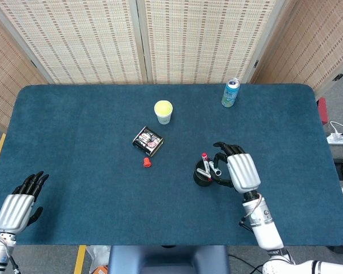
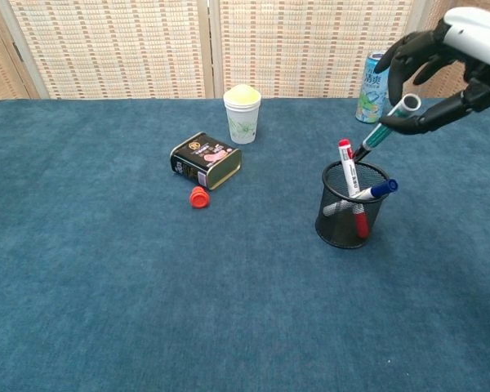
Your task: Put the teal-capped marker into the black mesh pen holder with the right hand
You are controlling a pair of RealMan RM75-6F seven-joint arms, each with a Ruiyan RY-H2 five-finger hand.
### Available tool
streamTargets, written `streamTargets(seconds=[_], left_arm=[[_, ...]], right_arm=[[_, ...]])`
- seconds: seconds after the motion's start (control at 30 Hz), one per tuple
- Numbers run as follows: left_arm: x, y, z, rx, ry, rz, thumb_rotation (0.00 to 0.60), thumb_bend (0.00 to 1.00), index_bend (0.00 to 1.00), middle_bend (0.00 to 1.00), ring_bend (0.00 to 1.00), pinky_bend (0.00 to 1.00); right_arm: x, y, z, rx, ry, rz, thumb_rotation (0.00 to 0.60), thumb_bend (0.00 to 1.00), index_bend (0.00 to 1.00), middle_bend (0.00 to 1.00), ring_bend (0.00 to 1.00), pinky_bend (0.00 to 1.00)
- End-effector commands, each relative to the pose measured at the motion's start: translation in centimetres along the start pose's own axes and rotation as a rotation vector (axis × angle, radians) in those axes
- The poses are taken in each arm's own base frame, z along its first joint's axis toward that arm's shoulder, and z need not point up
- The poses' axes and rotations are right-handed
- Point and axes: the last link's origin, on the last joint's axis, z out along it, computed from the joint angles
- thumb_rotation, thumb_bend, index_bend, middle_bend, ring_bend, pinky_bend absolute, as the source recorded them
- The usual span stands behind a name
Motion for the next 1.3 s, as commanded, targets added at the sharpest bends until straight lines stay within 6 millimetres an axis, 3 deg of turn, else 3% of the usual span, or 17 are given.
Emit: streamTargets(seconds=[0.03, 0.43, 0.77, 0.83, 1.0, 1.2, 1.3], left_arm=[[0.0, 0.1, 0.0, -0.003, -0.002, 0.001, 0.6, 0.31, 0.03, 0.0, 0.05, 0.28], [-0.1, 0.1, 0.0, -0.007, -0.01, 0.005, 0.6, 0.31, 0.03, 0.0, 0.05, 0.28], [-0.2, 0.2, 0.0, -0.007, -0.014, 0.008, 0.6, 0.31, 0.03, 0.0, 0.05, 0.28], [-0.2, 0.2, 0.1, -0.007, -0.017, 0.009, 0.6, 0.31, 0.03, 0.0, 0.05, 0.28], [-0.3, 0.2, 0.1, -0.007, -0.021, 0.013, 0.6, 0.3, 0.03, 0.0, 0.05, 0.28], [-0.3, 0.2, 0.2, -0.005, -0.023, 0.01, 0.6, 0.3, 0.03, 0.0, 0.05, 0.28], [-0.3, 0.1, 0.2, -0.002, -0.025, 0.008, 0.6, 0.3, 0.03, 0.0, 0.05, 0.28]], right_arm=[[-0.8, -0.1, 0.2, -0.001, -0.021, 0.022, 0.6, 0.21, 0.63, 0.24, 0.27, 0.28], [-2.4, 0.4, 0.6, -0.028, -0.049, 0.051, 0.6, 0.21, 0.63, 0.24, 0.27, 0.29], [-3.5, 2.8, 1.3, -0.098, -0.085, 0.06, 0.6, 0.21, 0.63, 0.24, 0.27, 0.29], [-3.9, 3.1, 1.3, -0.09, -0.11, 0.068, 0.6, 0.21, 0.59, 0.24, 0.25, 0.29], [-3.7, 3.3, 1.0, -0.049, -0.103, 0.08, 0.6, 0.19, 0.33, 0.24, 0.17, 0.29], [-2.9, 3.4, 0.6, -0.019, -0.045, 0.055, 0.6, 0.07, 0.21, 0.21, 0.1, 0.24], [-1.8, 4.4, -1.3, -0.006, 0.001, -0.042, 0.6, 0.04, 0.21, 0.2, 0.09, 0.18]])
